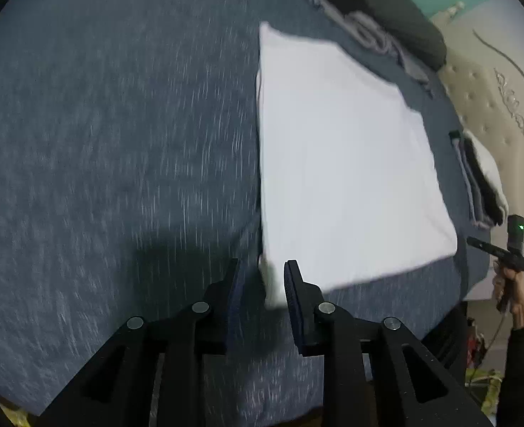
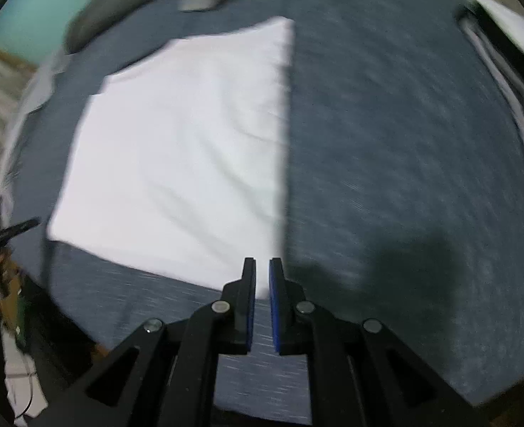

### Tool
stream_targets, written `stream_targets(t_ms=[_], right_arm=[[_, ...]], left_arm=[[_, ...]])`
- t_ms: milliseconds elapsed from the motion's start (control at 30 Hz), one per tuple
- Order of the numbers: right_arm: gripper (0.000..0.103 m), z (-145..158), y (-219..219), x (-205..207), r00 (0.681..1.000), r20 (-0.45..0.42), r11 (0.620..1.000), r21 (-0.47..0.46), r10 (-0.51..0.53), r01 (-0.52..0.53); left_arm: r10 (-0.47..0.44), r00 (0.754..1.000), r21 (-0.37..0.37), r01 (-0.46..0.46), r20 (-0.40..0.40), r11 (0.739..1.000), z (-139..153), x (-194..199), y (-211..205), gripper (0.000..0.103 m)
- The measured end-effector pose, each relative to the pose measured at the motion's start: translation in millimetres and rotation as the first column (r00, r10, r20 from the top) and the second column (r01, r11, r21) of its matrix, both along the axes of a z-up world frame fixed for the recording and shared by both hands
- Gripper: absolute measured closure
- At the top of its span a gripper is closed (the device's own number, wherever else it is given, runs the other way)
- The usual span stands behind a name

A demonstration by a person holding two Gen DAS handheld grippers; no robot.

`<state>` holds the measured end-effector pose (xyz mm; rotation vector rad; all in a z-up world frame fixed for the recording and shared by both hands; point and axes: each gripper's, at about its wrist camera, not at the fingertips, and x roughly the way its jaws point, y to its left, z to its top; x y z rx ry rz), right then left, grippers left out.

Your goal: Fold clothes

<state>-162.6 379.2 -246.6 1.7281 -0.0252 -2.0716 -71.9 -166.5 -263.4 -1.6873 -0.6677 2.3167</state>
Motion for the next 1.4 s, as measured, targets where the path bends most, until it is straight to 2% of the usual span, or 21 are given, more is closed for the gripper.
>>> stream_targets(t_ms=[67,233,367,500,867,1167,1400], right_arm=[[0.096,6.2,-34.2,4.7,0.997,-0.008,0.997,-0.017,0.075,-0.076],[0.096,-4.4,-117.0,13.9,0.968,0.021,0.967,-0.05,0.251,-0.249],[0.096,-28.4,-179.6,19.8,0.94,0.064,0.942,-0.026,0.334,-0.333],[0.096,-43.1,-205.2,29.3,0.926,0.095,0.931,-0.012,0.366,-0.366],[0.096,-68.2,-238.4,47.0,0.894,0.167,0.9,0.062,0.417,-0.431],[0.096,-75.4,-242.4,19.7,0.914,0.166,0.916,0.095,0.371,-0.389],[0.096,-77.4,-248.1,-19.8,0.941,0.146,0.94,0.107,0.306,-0.323]], left_arm=[[0.013,0.999,-0.003,-0.013,-0.032,1.0,7.3,-4.3,-1.1,0.07],[0.043,0.993,0.0,-0.043,-0.108,0.999,22.4,-12.0,-0.7,0.07],[0.059,0.987,0.029,-0.055,-0.147,0.998,21.2,-33.3,17.4,0.069],[0.038,0.984,0.011,-0.037,-0.176,0.999,18.7,-40.0,29.4,0.069],[0.111,0.97,0.01,-0.111,-0.214,0.994,-4.7,-41.2,15.1,0.069],[0.14,0.96,0.034,-0.135,-0.243,0.99,-13.0,-32.9,4.7,0.069],[0.148,0.957,0.029,-0.145,-0.249,0.989,-16.2,-31.3,-0.2,0.069]])
